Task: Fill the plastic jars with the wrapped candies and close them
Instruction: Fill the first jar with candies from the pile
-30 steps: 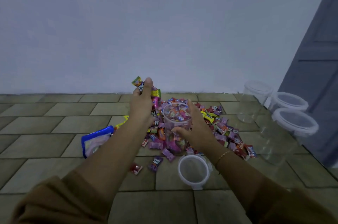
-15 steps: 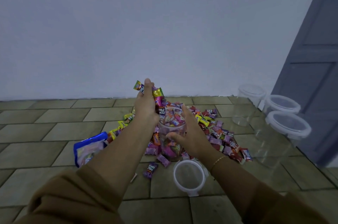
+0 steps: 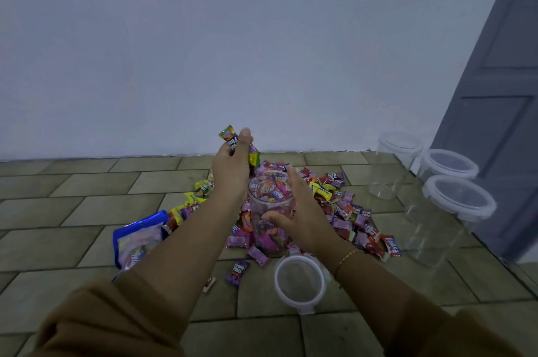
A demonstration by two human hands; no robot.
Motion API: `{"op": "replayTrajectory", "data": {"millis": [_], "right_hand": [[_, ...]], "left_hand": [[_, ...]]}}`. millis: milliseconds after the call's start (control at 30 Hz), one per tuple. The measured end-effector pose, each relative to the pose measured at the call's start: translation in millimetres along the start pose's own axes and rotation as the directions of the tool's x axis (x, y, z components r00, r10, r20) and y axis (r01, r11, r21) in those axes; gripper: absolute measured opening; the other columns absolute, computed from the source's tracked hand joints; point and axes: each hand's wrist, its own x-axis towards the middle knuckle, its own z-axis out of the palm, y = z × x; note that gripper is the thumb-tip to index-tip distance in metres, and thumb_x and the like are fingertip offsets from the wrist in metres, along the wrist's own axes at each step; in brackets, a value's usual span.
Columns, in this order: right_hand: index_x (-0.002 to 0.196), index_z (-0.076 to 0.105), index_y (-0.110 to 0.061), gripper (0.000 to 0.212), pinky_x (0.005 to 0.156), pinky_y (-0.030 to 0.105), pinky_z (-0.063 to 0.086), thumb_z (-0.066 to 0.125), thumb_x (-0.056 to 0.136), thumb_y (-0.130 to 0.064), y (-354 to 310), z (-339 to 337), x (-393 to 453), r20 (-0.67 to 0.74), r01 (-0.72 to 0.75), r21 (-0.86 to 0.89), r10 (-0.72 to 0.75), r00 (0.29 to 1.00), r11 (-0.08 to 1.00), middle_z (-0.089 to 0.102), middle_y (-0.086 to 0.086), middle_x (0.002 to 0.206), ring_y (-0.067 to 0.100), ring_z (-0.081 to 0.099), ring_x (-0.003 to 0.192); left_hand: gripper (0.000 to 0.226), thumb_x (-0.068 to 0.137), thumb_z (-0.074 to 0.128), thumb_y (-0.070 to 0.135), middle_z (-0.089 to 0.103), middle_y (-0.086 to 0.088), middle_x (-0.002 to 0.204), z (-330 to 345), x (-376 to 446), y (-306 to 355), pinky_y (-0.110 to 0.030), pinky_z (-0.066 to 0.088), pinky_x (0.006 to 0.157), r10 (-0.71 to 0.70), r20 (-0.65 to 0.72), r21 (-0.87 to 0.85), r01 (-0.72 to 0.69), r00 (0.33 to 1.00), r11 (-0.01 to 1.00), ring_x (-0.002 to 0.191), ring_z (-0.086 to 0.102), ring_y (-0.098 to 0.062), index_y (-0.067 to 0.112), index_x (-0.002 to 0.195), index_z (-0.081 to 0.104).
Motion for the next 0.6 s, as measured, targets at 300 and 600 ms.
{"op": "replayTrajectory", "data": {"millis": [300,600], "right_hand": [[0.149,0.002,-0.026,0.096,0.117,0.043,0.019,0.069,0.082,-0.038,0,1,0,0.003,-0.006,0.007,0.006,1.0,1.0,0.009,-0.003,0.158,0.016,0.009,0.145],[0.149,0.003,-0.026,0.096,0.117,0.043,0.019,0.069,0.081,-0.039,-1,1,0,-0.006,-0.005,0.007,0.005,1.0,1.0,0.009,-0.003,0.158,0.015,0.008,0.145]], "left_hand": [[0.058,0.086,0.053,0.057,0.044,-0.009,0.072,-3,-10,-1,-0.033,0.035,0.059,0.149,0.115,0.242,-0.173,0.982,0.955,0.064,0.038,-0.018,-0.001,0.092,0.062],[0.032,0.095,0.047,0.046,0.046,-0.004,0.067,1,-18,1,-0.012,0.038,0.046,0.148,0.204,0.278,-0.203,0.968,0.939,0.052,0.044,-0.006,0.018,0.087,0.062]]}}
